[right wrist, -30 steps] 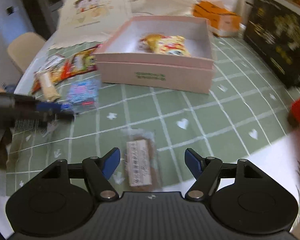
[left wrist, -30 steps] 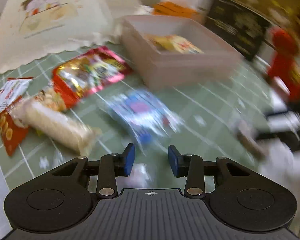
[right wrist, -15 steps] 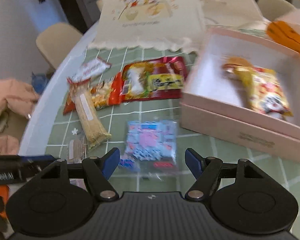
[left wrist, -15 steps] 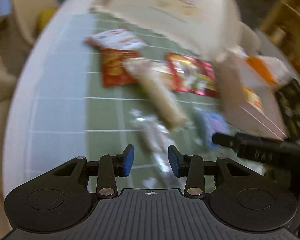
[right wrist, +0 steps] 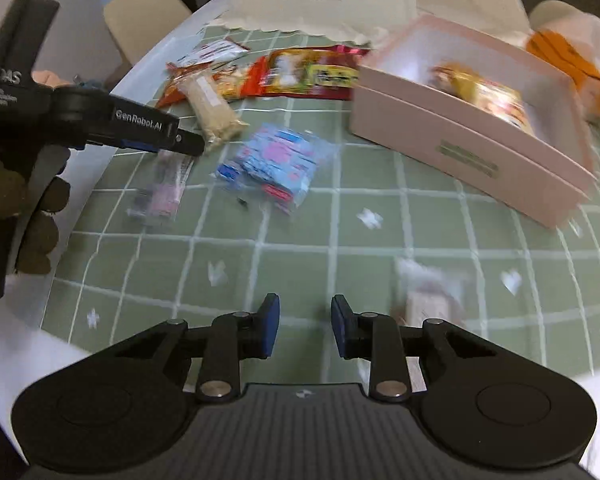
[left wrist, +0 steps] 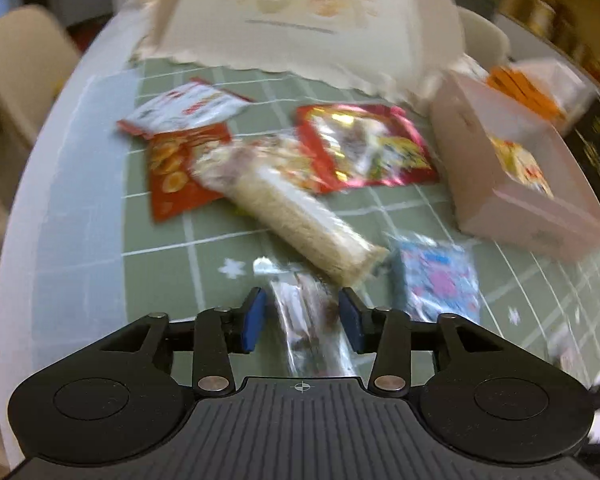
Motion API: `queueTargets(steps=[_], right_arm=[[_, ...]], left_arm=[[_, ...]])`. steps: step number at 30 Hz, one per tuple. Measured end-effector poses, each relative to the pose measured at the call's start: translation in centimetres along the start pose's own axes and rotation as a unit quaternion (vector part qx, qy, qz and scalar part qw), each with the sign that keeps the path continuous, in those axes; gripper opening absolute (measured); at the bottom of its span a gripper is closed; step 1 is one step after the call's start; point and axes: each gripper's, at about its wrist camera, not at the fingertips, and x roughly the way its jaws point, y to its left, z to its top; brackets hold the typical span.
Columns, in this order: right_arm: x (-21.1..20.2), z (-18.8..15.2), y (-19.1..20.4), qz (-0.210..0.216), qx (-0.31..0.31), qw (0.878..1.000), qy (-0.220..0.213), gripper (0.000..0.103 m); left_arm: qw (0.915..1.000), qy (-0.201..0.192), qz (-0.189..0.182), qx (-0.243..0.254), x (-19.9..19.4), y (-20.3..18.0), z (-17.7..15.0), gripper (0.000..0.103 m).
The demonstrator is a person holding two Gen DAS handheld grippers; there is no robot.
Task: Organize snacks
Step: 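Grasp the candy pack with the right tool while the left tool grasps a cookie packet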
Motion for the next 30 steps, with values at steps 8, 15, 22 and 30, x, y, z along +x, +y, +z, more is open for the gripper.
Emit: queueTargets(steps=[8,15,22,30], right_arm=[[-1.2,2.7,-2.0,-0.030,0.060,0.996,-0.063,0.064],[3.9,9.0,1.2,-0.003,0.039,0.998,-0.048,0.072],[6.7,9.3,2.7,-0.009,0.011,1.000,-0.017,0.066],[2.2,3.3,0.2,-0.002,0.023,1.000,-0.008,0.059]], left_arm=[[0.9960,0.029,-0.045,0.072,-2.8,-2.4,-4.4,0.041],[0.9969,0.049,-0.041,0.045,-3.8,-1.5,-5.2,0.042],[0.9968,0.051,-0.043,0.044,-3.8,-1.7,-5.1,0.042],[0.9947,0.054,-0.063,0.062,-3.0,-3.0,-4.4,0.043]])
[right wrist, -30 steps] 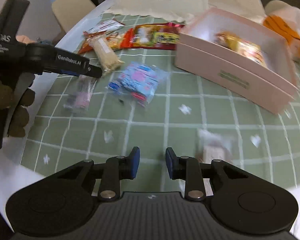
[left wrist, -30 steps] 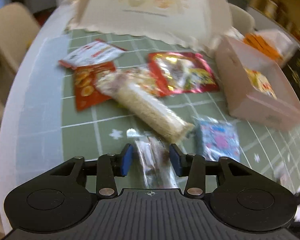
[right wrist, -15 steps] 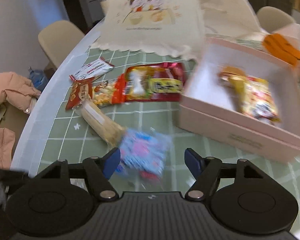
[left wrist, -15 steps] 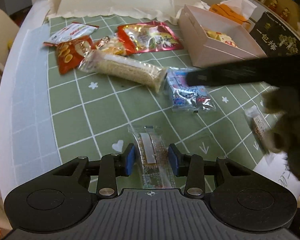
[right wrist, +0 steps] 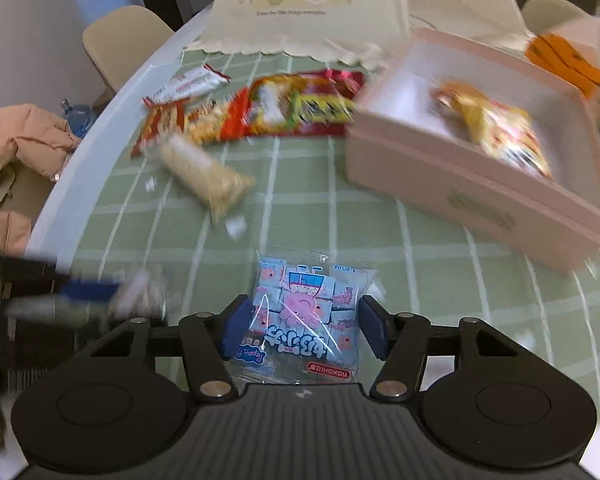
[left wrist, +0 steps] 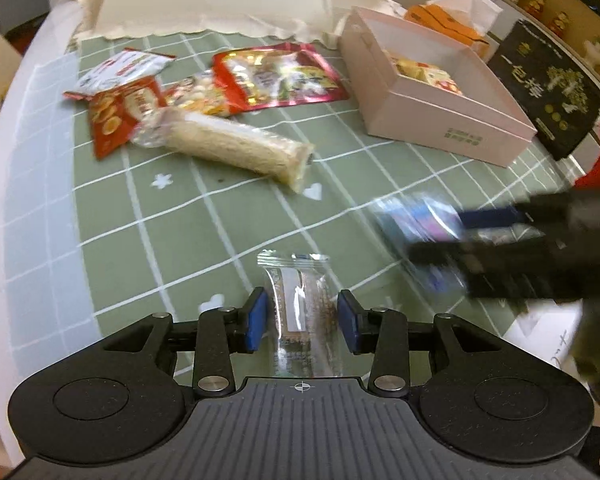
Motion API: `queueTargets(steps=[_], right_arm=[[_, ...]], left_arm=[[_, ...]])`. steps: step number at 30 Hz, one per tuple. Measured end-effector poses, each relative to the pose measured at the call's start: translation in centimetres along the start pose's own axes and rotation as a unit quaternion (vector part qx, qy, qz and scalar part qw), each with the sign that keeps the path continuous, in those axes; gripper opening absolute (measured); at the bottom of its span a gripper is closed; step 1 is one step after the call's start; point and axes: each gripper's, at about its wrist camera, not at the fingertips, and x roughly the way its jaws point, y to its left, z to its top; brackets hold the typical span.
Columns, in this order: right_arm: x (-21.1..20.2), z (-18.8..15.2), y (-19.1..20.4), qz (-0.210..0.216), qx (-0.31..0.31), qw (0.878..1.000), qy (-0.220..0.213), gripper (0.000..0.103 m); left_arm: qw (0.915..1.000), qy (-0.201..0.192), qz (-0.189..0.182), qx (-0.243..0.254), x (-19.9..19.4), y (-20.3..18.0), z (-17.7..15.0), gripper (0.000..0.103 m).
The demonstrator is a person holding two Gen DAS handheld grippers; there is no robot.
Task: Organize snacks
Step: 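Grasp the candy pack with the right tool while the left tool grasps a cookie packet, then drop the candy pack into the box right while left drops the cookie packet in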
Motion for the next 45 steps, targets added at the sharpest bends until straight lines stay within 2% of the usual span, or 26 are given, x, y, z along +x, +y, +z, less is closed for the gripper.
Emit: queueTargets(steps=[3,5,6,9,14,19,24,27,28,33,38,40,41,45], right_arm=[[-1.7,-2.8,-0.8,-0.022,-0.006,1.000,-0.003,0.060],[-2.5,-4.1,-1.1,-0.035,-0.005,0.999,-0.005,0.062],[-2.8,-4.7,-1.4,-0.033,0.000,0.999,-0.003,0.065],[-2.9,-5.8,-2.1,-0.027,0.023,0.999,-0.004,0.071],[-2.7,-6.3,-1.5,-0.037,0.023,0.999,-0.013,0.078],[-2.1,-6.8,0.0,-0.057,-0.013,0.998,-0.018,0.089],[-2.1,-6.9,-0.1,-0.052,-0.014,0.998,-0.020,0.092],[-2.0,-7.2,-0.2,-0.047,-0.019,0.999,-0.018,0.102],[-1.9,-7.3,-0.2,-0.046,-0.018,0.999,-0.015,0.103],[-1.8,-6.9,-0.3,-0.040,-0.023,0.999,0.001,0.103],[-2.1,-5.7,-1.1,-0.037,-0.013,0.999,-0.001,0.079],[-2.2,-5.3,-1.3,-0.041,-0.015,0.999,0.002,0.064],[-2.4,-5.3,-1.4,-0.037,-0.018,0.999,0.003,0.061],[-3.8,-5.0,-1.7,-0.029,-0.018,0.999,-0.004,0.060]], left_arm=[[0.9997,0.002,-0.012,0.019,0.5,-1.3,0.3,0.043],[0.9993,0.002,-0.014,0.035,0.8,-2.2,0.4,0.050],[0.9989,0.002,-0.013,0.045,1.0,-2.6,0.5,0.053],[0.9974,0.004,-0.008,0.072,1.1,-3.2,0.4,0.053],[0.9979,-0.013,0.002,0.063,-0.1,-2.6,0.7,0.052],[0.9978,-0.001,0.002,0.067,-0.2,-2.7,0.7,0.052],[0.9957,0.015,0.004,0.091,0.7,-3.6,-0.2,0.052],[0.9956,0.010,0.004,0.093,0.8,-3.5,-0.4,0.052],[0.9961,0.009,0.001,0.088,0.8,-3.3,-0.3,0.052],[0.9979,0.004,-0.017,0.063,0.7,-2.7,-0.2,0.054],[0.9982,0.003,-0.012,0.059,0.7,-3.0,-0.2,0.054],[0.9983,0.004,-0.011,0.057,0.7,-3.0,-0.2,0.054],[0.9983,0.005,-0.011,0.057,0.8,-3.0,-0.1,0.054],[0.9981,0.009,-0.011,0.060,0.8,-3.0,0.0,0.054]])
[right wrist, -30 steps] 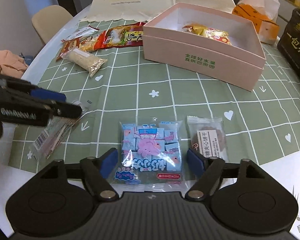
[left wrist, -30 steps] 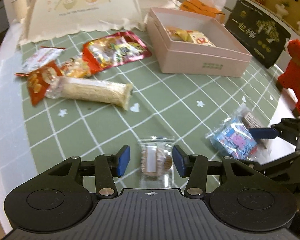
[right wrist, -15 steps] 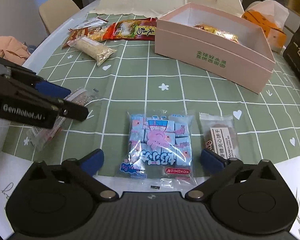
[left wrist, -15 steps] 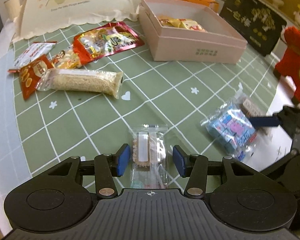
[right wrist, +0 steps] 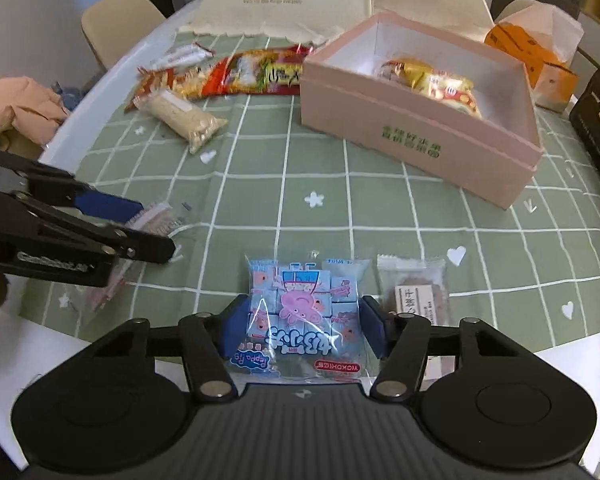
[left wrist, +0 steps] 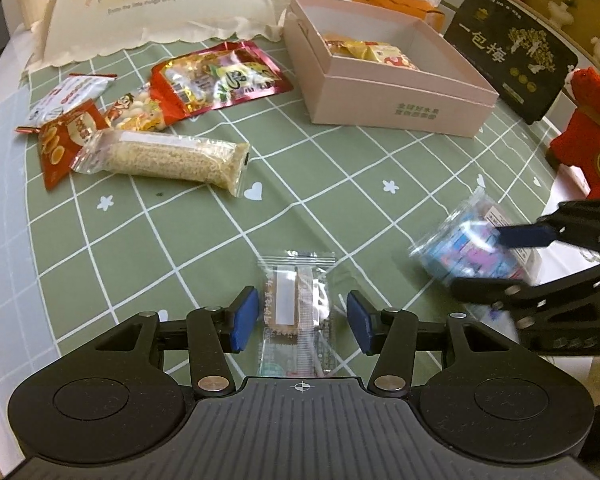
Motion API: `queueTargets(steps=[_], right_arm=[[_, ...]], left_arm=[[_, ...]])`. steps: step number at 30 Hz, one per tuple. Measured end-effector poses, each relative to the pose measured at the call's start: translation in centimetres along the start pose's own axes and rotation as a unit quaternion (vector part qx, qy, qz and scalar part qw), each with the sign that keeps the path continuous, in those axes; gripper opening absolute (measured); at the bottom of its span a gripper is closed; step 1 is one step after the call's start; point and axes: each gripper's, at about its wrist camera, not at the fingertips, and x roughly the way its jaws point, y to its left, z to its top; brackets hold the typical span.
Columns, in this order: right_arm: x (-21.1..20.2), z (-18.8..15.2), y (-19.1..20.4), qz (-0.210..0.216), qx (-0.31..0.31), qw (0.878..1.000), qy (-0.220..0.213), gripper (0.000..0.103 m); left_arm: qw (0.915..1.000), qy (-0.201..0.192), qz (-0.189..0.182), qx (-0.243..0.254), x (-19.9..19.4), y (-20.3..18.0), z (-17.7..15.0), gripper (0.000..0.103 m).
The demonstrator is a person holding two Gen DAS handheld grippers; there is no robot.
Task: Organize snacks
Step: 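Drop the candy pack into the box right while left drops the cookie packet in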
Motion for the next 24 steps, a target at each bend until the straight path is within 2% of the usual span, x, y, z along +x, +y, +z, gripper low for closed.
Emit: queueTargets(steps=[2,5,6,7,10,14,20,21,24], right_arm=[[-1.1,0.3,-0.4,0.001,0.005,1.000,-0.014,0.060],[-3.0,0.9,-1.4,-0.001,0.025,0.999,-0.041,0.060],[-3.5,1.1,-1.8,-0.003,0.032,0.998,-0.049,0.060],[-4.1,1.2,-2.2,-0.007,0.038,0.998,-0.057,0.060],[-5.6,1.7,-3.3,-0.025,0.051,0.995,-0.077,0.060],[-6.8,2.1,-4.8,-0.055,0.065,0.992,-0.095,0.060],[-7.8,2.5,-6.1,-0.083,0.092,0.987,-0.107,0.060],[-8.0,2.6,-6.2,-0.087,0.093,0.986,-0.109,0.060],[-8.2,3.0,-6.1,-0.098,0.094,0.984,-0.111,0.060]], left_arm=[[0.9999,0.002,0.005,0.011,0.1,-0.3,0.0,0.054],[0.9983,0.006,0.022,0.053,0.2,-1.3,-0.2,0.053],[0.9973,0.007,0.029,0.067,0.2,-1.5,-0.3,0.045],[0.9968,0.009,0.028,0.074,0.1,-1.5,-0.3,0.043],[0.9966,0.005,-0.023,0.078,-0.8,-1.2,0.6,0.042],[0.9927,-0.066,-0.047,0.090,-3.5,-1.2,5.2,0.042],[0.9752,-0.189,-0.103,0.052,-5.9,-1.2,15.0,0.043],[0.9712,-0.204,-0.114,0.045,-5.5,-1.1,16.5,0.047],[0.9659,-0.219,-0.138,0.000,-4.1,-0.5,20.0,0.045]])
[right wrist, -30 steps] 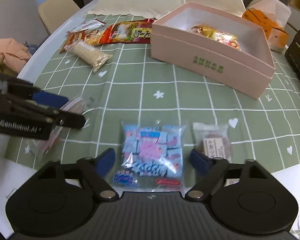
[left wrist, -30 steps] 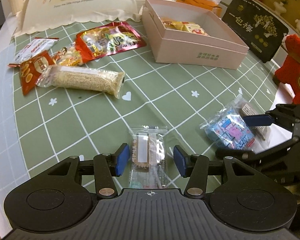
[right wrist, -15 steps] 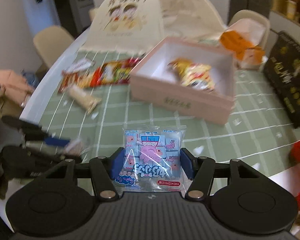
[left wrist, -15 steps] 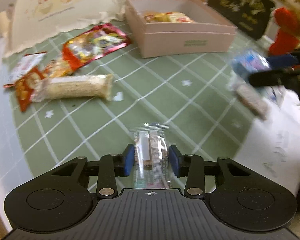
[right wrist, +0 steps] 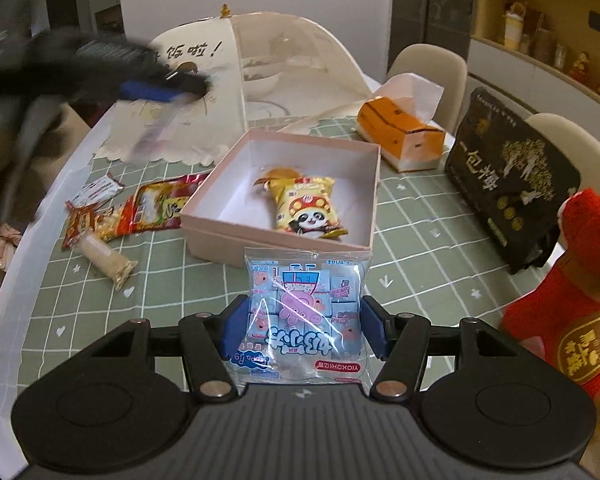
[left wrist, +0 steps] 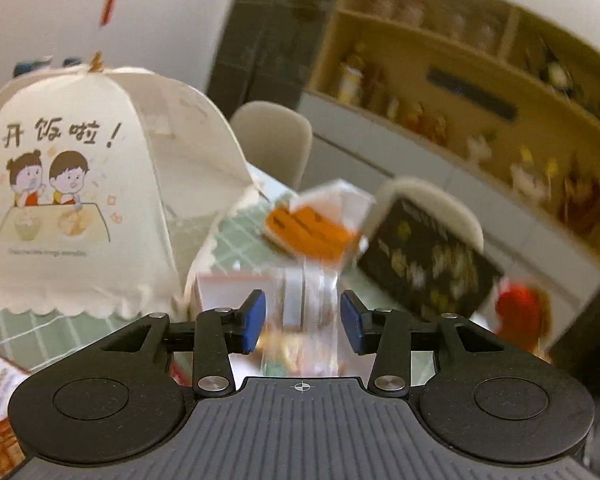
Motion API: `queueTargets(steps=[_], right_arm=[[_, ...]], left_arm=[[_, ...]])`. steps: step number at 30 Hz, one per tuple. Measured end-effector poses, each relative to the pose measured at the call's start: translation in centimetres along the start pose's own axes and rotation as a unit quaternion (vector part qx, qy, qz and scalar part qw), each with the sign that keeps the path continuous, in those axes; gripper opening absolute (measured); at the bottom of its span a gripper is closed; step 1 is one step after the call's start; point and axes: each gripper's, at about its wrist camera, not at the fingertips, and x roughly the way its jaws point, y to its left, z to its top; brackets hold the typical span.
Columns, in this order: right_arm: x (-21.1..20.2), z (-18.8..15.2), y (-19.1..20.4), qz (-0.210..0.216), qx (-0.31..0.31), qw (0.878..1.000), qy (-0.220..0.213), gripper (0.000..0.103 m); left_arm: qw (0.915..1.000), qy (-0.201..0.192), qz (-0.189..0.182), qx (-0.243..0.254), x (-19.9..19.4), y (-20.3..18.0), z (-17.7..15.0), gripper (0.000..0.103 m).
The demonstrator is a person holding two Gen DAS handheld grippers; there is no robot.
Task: Organize snacks
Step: 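Drop the candy pack into the box right while left drops the cookie packet in, then grasp the red snack bag from the pile with the left tool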
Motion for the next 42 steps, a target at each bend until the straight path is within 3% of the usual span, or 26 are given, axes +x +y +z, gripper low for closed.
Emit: queueTargets(steps=[3,5,9,12,16,20,24,27,30,33,36,42], right_arm=[[-0.3,0.9,-0.2,-0.011,-0.003,1.000,-0.006,0.060],[-0.2,1.8,-0.7,-0.014,0.001,1.000,-0.009,0.060],[1.8,5.3,-1.7,0.000,0.022,1.000,-0.013,0.060],[5.0,9.1,-2.3,0.020,0.043,0.999,-0.027,0.064],[9.0,12.2,-1.6,0.002,0.045,0.999,-0.007,0.065],[8.6,11.0,-0.4,0.030,0.029,0.999,-0.012,0.065],[7.4,8.0,0.5,0.064,0.001,0.998,0.018,0.065],[7.0,5.1,1.6,0.058,-0.035,0.996,0.053,0.065],[6.9,2.5,2.4,0.054,-0.055,0.993,0.088,0.065],[7.4,1.1,2.7,0.058,-0.049,0.991,0.107,0.065],[8.5,0.9,2.8,0.071,-0.021,0.991,0.114,0.065],[11.0,2.2,4.9,0.098,-0.021,0.989,0.106,0.065]], left_arm=[[0.9982,-0.027,-0.024,-0.049,-0.7,1.7,0.7,0.045],[0.9981,-0.032,-0.016,-0.051,-1.4,2.6,0.3,0.045],[0.9968,-0.009,0.029,-0.074,-2.3,6.3,-1.9,0.045],[0.9906,0.007,0.073,-0.115,-2.9,9.9,-3.3,0.045],[0.9834,0.038,0.119,-0.132,-2.8,13.7,-4.3,0.045],[0.9825,0.054,0.120,-0.132,-0.7,15.7,-4.2,0.045],[0.9865,0.051,0.107,-0.113,3.6,16.4,-3.1,0.045],[0.9868,0.068,0.093,-0.113,7.0,17.1,-3.0,0.045],[0.9876,0.103,0.086,-0.080,8.8,17.0,-3.4,0.037],[0.9865,0.142,0.068,-0.044,9.0,16.5,-4.6,0.030],[0.9865,0.152,0.060,-0.012,7.6,15.5,-6.1,0.030],[0.9837,0.171,0.053,-0.003,3.5,14.2,-8.8,0.030]])
